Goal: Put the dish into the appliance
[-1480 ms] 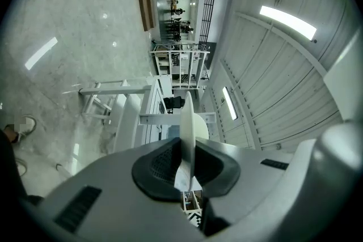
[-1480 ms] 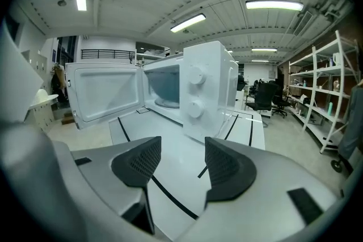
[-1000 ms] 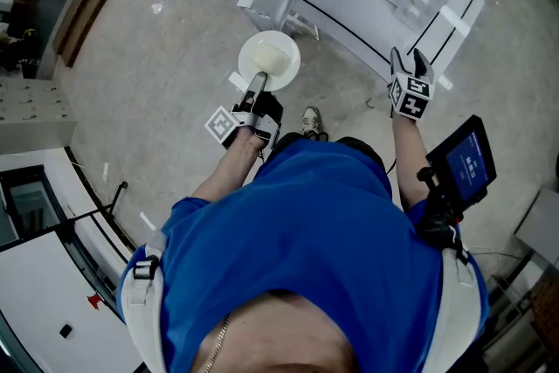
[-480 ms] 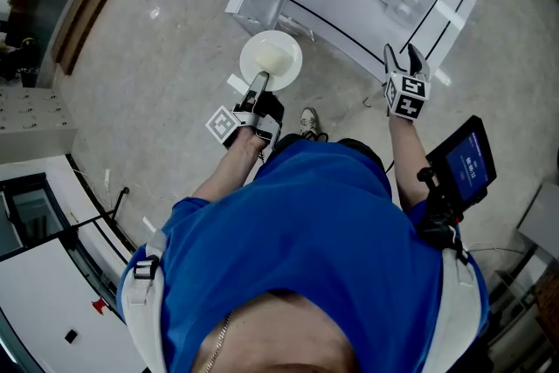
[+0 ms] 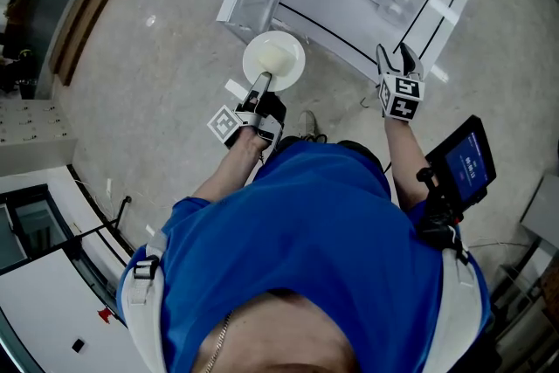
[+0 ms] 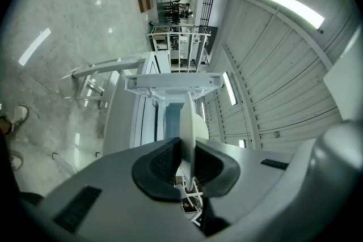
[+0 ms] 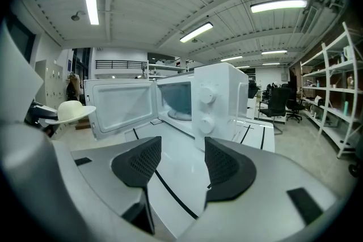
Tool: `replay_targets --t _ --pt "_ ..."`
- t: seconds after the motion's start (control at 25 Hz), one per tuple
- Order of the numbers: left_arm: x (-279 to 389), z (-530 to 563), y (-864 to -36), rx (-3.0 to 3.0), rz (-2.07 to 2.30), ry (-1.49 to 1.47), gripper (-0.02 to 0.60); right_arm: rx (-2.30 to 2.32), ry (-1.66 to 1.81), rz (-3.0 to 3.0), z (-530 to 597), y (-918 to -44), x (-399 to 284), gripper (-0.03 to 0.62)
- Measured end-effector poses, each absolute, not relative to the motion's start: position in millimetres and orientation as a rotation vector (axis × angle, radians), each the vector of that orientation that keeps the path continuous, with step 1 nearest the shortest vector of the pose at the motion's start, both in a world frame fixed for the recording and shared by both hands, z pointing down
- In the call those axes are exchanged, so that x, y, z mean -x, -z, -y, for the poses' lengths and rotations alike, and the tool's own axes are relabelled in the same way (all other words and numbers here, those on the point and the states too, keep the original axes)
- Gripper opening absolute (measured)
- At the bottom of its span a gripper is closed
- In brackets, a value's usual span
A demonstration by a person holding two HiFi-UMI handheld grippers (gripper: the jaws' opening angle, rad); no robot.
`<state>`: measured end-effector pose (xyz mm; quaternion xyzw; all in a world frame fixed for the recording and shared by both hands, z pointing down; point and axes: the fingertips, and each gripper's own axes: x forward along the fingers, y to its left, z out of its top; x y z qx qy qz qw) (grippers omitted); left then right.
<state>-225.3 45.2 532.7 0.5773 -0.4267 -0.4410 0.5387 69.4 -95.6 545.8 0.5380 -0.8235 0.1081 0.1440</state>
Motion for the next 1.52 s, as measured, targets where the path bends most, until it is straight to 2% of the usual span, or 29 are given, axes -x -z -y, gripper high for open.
replay_targets --t 0.52,0.6,0.76,1.04,1.16,1.52 --pt "194 9 -534 -1.413 0.92 0.976 0.026 -1.559 -0.324 2.38 96 -540 -62 0.242" --pt "188 19 -533 -1.412 0.906 0.969 0.026 -1.562 -0.321 2.38 98 -537 -61 0.209" --pt "179 38 -535 -1.413 0.887 0.942 0.026 -1.57 -0.323 2.375 100 -535 -57 0.207" --pt "165 67 -535 -1.417 0.855 0.903 0.026 -1.591 -0.311 2.357 104 -526 -52 0.099" --pt "160 80 -537 -1.407 0.85 0.884 0.026 -1.617 -0.299 2.341 107 -522 -51 0.002" --pt "143 111 -541 -1.396 0.802 0.814 0.026 -1.674 -0.311 2.292 113 -522 -43 0.002"
